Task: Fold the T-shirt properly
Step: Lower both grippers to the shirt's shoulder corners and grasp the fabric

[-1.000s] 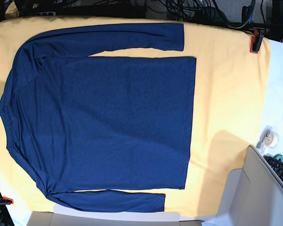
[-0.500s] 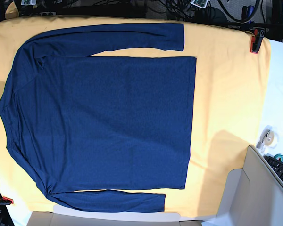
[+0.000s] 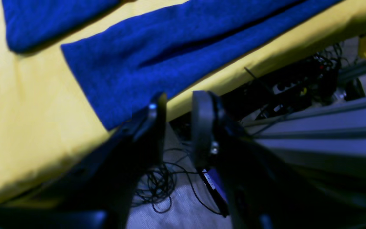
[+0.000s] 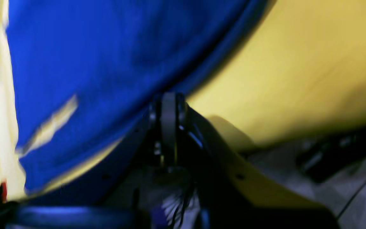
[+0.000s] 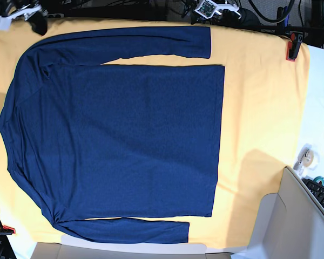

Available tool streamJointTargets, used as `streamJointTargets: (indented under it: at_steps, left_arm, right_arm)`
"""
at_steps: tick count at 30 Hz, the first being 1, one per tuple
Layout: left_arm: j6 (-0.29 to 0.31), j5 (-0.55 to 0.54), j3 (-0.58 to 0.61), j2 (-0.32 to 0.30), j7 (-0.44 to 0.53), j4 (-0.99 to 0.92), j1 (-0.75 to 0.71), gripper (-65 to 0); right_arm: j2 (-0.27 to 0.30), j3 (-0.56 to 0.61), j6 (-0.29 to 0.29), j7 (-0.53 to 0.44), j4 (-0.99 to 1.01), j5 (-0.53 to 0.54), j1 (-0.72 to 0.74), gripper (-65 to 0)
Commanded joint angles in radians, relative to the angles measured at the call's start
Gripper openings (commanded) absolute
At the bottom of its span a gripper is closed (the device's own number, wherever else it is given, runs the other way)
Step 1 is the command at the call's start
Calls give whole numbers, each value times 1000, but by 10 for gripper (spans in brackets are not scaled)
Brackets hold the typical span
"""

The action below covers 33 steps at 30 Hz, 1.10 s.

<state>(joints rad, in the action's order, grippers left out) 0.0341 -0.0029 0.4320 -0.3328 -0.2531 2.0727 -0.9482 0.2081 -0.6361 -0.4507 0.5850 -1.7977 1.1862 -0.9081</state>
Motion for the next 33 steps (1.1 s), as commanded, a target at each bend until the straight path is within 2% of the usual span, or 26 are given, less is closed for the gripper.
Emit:
streamJointTargets:
  at_steps: [1, 5, 8, 11, 13, 16, 24, 33]
  left_arm:
    - [-24, -36, 5, 18, 34, 18, 10, -484]
    - [-24, -156, 1, 1, 22, 18, 65, -480]
    - [-24, -253, -11, -32, -12, 18, 96, -479]
    - [-24, -329, -51, -39, -27, 18, 122, -479]
    - [-24, -377, -100, -39, -27, 18, 122, -478]
    - [-24, -397, -146, -39, -27, 18, 122, -478]
    - [-24, -398, -160, -39, -27, 18, 123, -478]
    - [-24, -417, -161, -39, -27, 18, 123, -478]
  right_arm:
    - [0, -44, -13, 17, -15, 22, 2, -648]
    - [-46, -181, -15, 169, -15, 24, 90, -591]
    - [-80, -271, -15, 295, -15, 16, 160, -471]
    - [-83, -296, -10, 333, -14, 14, 198, -362]
    - [-85, -298, -10, 333, -12, 14, 221, -328]
    - [-114, -296, -10, 333, 22, 14, 260, -327]
    - [-118, -256, -9, 333, 243, 14, 343, -327]
    - [-135, -224, -9, 336, 270, -29, 407, -327]
